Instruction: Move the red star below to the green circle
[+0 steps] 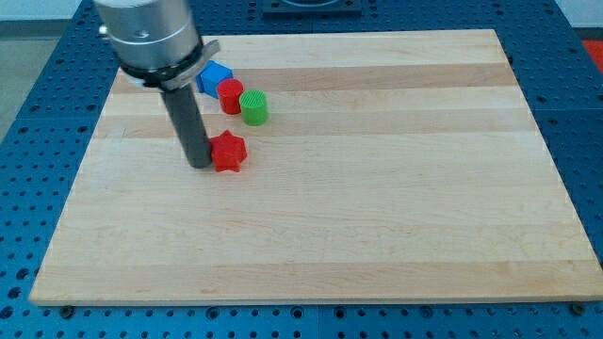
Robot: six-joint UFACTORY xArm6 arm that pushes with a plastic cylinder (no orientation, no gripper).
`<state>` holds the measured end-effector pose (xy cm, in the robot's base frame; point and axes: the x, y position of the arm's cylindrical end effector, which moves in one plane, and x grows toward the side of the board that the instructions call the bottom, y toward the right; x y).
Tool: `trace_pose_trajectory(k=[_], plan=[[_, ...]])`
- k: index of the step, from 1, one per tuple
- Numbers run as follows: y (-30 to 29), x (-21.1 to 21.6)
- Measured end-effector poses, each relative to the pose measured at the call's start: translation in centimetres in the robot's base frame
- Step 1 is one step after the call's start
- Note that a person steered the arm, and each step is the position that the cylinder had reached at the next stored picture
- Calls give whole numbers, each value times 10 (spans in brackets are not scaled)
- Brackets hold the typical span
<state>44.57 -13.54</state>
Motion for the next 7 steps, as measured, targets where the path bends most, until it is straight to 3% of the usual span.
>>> trace_pose_trajectory(k=[2, 4, 7], plan=[[60, -8], [95, 27], [87, -8]])
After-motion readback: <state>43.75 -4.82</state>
